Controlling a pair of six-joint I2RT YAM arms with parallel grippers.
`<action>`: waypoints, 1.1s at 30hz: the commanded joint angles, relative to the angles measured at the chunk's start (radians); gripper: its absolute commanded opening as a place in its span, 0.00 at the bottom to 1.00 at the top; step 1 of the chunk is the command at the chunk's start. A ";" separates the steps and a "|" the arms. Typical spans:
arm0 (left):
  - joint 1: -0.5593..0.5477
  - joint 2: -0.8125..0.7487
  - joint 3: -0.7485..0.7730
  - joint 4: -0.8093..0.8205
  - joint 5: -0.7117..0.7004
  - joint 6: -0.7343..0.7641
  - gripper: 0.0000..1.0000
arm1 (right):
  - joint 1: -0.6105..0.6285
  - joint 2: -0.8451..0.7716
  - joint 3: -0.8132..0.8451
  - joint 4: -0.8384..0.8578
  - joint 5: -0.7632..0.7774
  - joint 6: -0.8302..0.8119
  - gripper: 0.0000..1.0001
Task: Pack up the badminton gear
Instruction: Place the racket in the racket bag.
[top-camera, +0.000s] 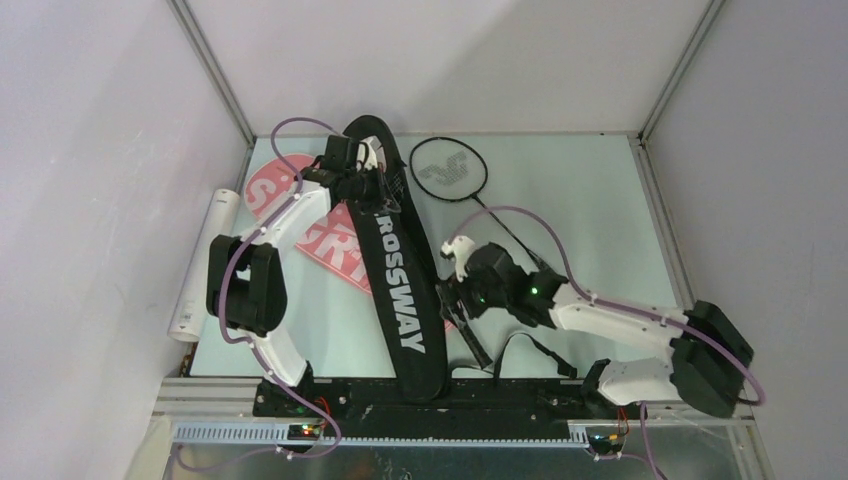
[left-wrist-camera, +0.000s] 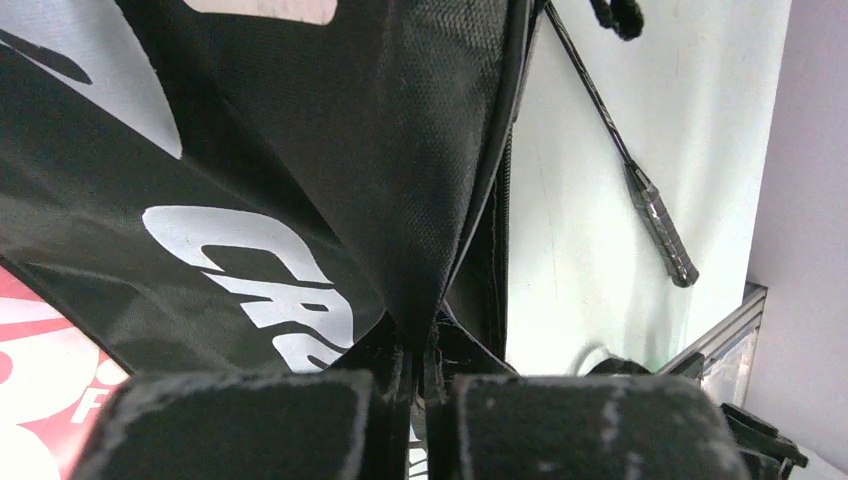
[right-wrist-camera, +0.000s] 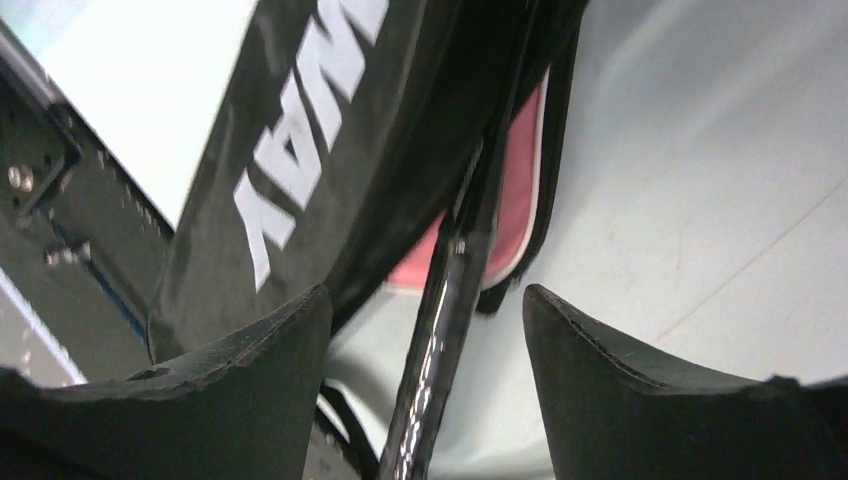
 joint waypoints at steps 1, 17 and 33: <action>0.002 -0.017 0.065 0.007 0.063 0.040 0.00 | 0.013 -0.109 -0.128 -0.018 -0.019 0.066 0.70; 0.001 -0.014 0.070 -0.001 0.106 0.004 0.00 | 0.046 -0.030 -0.173 0.170 -0.171 0.106 0.01; -0.039 -0.195 -0.149 0.237 0.345 -0.201 0.00 | 0.032 0.061 -0.077 0.428 -0.368 0.176 0.02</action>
